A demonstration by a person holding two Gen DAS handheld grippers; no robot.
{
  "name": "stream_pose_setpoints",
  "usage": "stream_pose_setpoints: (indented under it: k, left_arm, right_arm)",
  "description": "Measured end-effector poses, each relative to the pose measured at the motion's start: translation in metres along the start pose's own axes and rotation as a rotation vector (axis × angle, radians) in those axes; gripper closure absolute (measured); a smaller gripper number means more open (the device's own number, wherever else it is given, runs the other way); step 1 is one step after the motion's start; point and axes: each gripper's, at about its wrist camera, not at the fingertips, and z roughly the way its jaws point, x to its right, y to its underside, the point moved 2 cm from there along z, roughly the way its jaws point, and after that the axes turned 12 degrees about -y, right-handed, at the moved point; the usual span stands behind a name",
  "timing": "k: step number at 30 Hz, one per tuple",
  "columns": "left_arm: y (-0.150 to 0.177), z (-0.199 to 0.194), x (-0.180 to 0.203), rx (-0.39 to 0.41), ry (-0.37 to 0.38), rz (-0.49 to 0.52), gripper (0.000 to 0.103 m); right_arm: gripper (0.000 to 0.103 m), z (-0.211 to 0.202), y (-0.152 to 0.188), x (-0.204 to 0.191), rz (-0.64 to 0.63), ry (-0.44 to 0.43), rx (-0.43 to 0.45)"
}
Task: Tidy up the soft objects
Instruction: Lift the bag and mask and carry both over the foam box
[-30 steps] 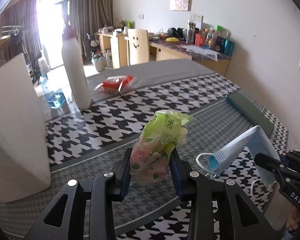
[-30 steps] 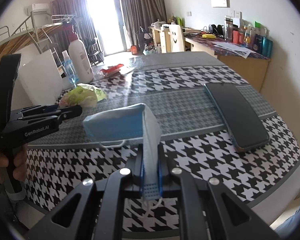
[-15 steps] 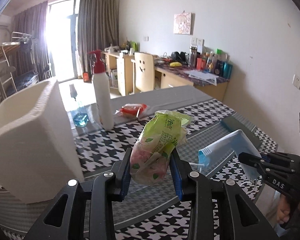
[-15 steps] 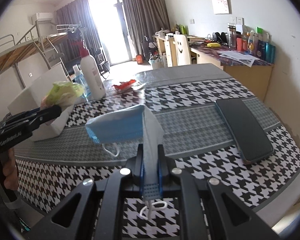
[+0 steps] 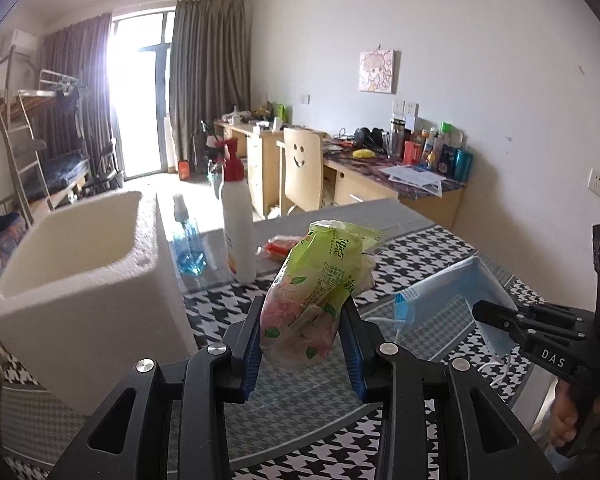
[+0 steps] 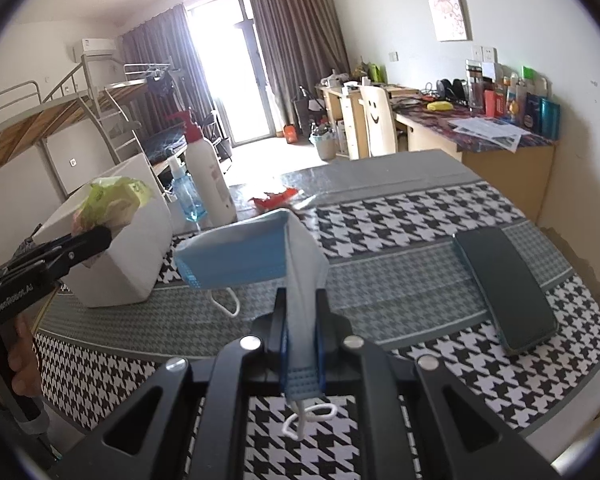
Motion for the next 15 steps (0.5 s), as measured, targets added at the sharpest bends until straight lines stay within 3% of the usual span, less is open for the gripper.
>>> stream_pose_setpoints:
  k: [15]
  left_arm:
    - [-0.035,-0.011,-0.029,0.055,-0.091,-0.028,0.066]
  right_arm:
    - [0.089,0.006,-0.038,-0.03,-0.043,-0.054,0.045]
